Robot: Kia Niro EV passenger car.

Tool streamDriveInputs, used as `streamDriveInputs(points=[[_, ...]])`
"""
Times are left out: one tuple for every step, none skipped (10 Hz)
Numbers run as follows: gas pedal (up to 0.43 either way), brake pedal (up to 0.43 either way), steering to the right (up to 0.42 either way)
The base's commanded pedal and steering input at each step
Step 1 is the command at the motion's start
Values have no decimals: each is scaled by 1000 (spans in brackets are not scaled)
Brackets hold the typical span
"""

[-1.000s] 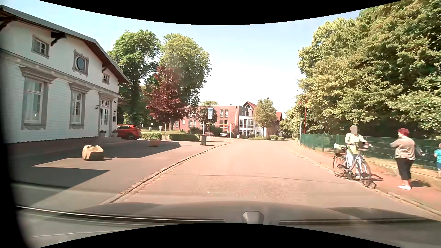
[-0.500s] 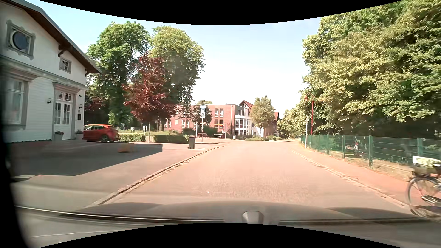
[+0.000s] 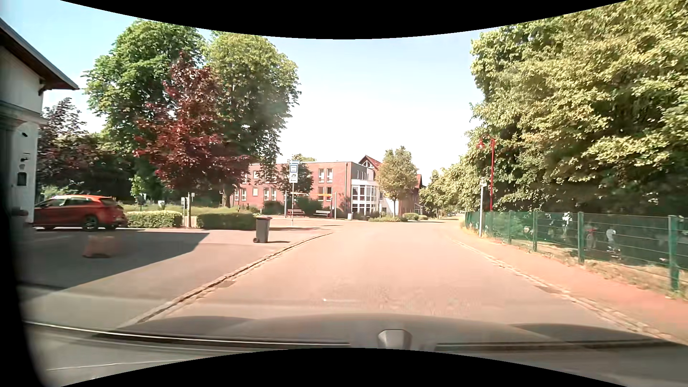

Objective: Follow the waypoints while adhering to traffic rules and regulations

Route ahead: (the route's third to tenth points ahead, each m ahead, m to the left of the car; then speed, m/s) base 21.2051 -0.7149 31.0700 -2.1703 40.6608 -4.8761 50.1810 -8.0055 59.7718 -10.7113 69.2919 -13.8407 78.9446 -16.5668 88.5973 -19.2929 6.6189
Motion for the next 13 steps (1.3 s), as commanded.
streamDriveInputs(points=[[150,6,100],[150,6,105],[150,6,107],[150,6,106],[150,6,105],[150,6,102],[150,6,96],[150,6,89],[150,6,83],[150,6,75],[150,6,63],[138,6,54],[138,6,48]])
